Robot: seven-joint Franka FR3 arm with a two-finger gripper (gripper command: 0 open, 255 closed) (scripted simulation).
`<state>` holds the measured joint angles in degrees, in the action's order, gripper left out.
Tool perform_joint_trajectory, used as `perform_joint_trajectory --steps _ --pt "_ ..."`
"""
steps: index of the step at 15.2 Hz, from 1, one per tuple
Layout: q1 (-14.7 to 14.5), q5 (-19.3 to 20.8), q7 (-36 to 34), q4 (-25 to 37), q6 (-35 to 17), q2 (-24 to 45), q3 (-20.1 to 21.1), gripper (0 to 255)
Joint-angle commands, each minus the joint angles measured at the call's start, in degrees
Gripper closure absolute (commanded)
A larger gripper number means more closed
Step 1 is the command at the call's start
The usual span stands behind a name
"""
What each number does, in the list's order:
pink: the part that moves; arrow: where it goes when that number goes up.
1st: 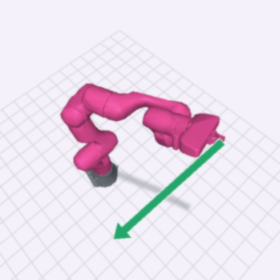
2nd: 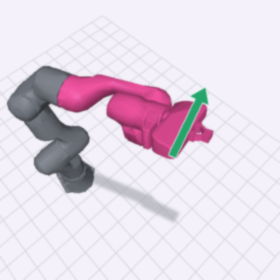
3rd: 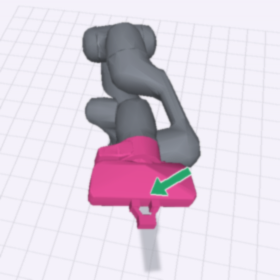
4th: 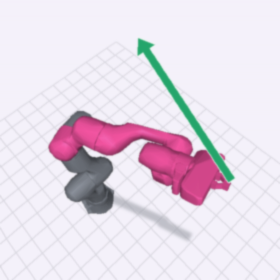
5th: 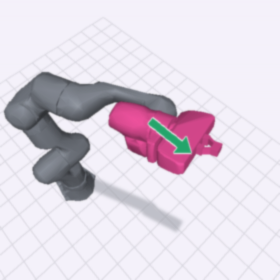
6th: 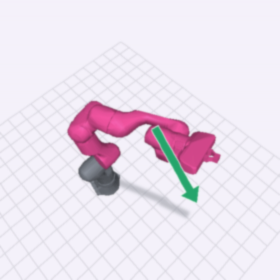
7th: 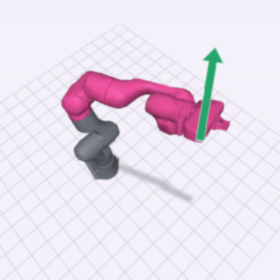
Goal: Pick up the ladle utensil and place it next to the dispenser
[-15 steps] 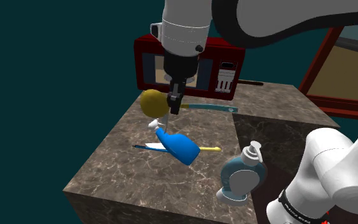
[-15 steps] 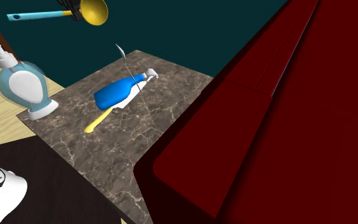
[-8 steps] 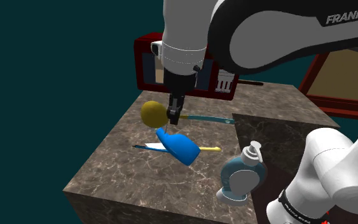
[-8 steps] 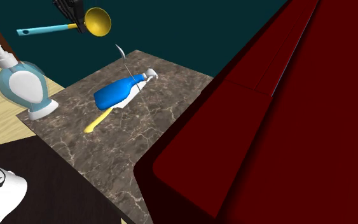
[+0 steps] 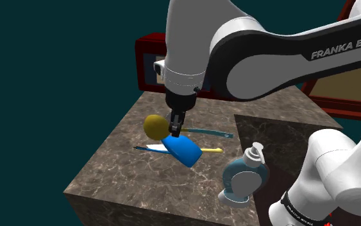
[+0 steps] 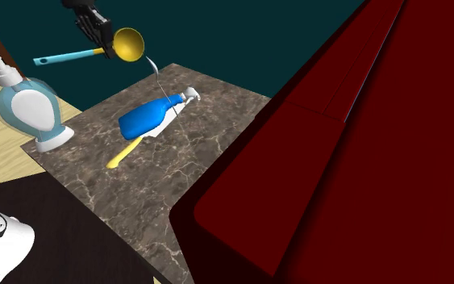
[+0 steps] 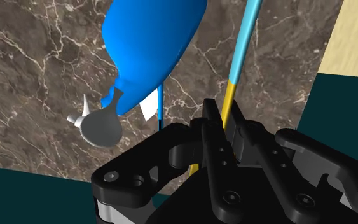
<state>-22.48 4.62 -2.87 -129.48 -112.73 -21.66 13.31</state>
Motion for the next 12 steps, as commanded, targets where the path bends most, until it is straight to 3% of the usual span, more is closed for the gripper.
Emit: perform_joint_trajectory --steps 1,12 --pt "0.03 0.14 -0.29 -1.05 -1.59 0.53 0.12 255" --pt "0.21 0.99 -1.93 -7.58 -10.28 2.84 0.71 255"
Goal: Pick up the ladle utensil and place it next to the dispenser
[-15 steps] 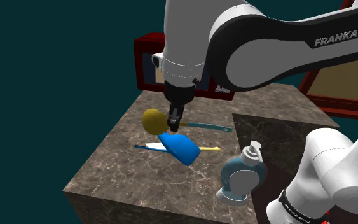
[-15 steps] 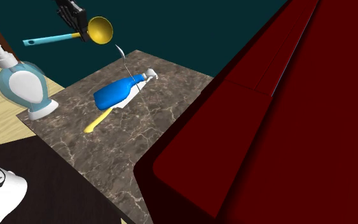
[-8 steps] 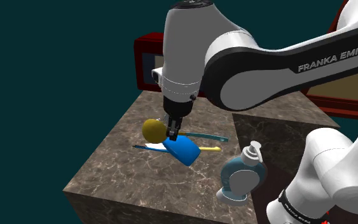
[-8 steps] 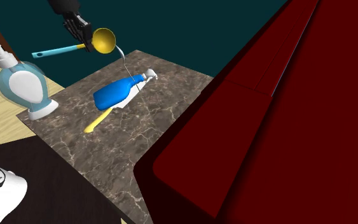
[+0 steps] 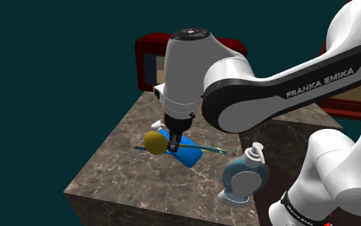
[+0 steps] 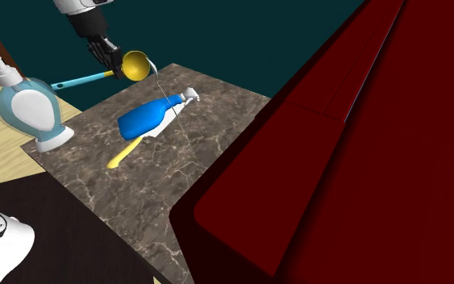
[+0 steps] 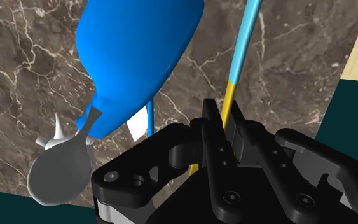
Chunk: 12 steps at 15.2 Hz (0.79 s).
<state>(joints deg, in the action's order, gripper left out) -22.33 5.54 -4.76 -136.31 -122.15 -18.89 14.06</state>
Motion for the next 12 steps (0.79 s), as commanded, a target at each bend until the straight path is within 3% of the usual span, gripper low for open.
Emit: perform_joint_trajectory --steps 1,12 --pt "0.08 0.19 -0.22 -1.27 -1.66 0.37 0.03 255" --pt "0.68 2.1 -2.64 -6.25 -10.66 4.64 0.83 255"
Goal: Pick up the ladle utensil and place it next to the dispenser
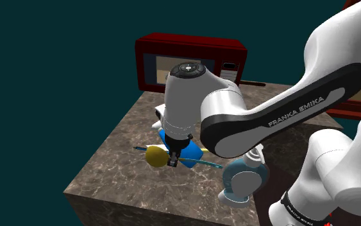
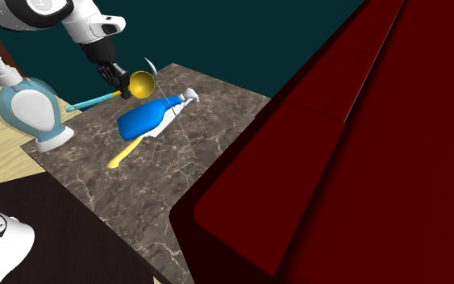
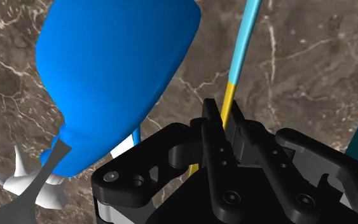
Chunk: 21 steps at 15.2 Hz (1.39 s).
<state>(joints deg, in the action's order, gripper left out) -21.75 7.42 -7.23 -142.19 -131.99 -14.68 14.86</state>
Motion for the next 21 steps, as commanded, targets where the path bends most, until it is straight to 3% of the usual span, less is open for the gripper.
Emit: perform_joint_trajectory --steps 1,7,15,16,21 --pt "0.18 0.47 -0.44 -0.75 -1.65 0.91 0.11 255" --pt "0.8 2.5 -2.51 -2.85 -6.99 4.39 0.64 255" --pt "0.81 2.5 -2.51 -2.85 -6.99 4.39 0.64 255" --pt "0.81 2.5 -2.51 -2.86 -6.99 4.38 0.64 0" --pt "0.81 2.5 -2.51 -2.85 -6.99 4.39 0.64 0"
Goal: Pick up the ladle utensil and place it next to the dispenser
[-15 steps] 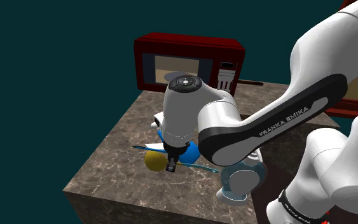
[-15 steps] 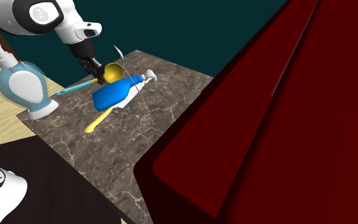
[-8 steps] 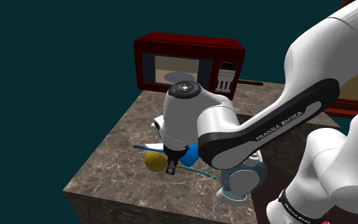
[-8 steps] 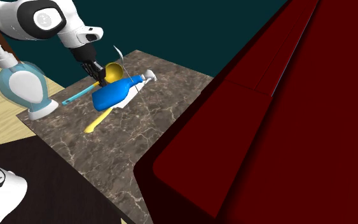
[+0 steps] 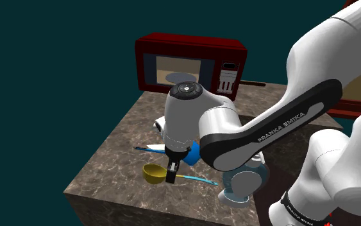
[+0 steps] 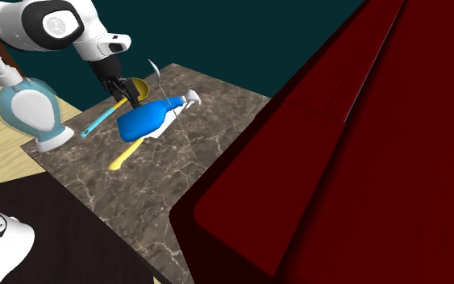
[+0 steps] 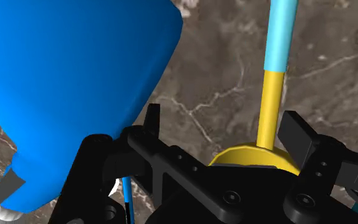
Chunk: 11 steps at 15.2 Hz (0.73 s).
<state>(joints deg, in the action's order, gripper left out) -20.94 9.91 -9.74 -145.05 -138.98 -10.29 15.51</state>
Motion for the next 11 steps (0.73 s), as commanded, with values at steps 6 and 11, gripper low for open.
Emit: perform_joint_trajectory --steps 6,11 --pt "-1.32 -3.06 2.09 2.66 7.92 -5.51 -0.21 0" --pt "-1.32 -3.05 2.08 2.66 7.92 -5.5 -0.21 0"
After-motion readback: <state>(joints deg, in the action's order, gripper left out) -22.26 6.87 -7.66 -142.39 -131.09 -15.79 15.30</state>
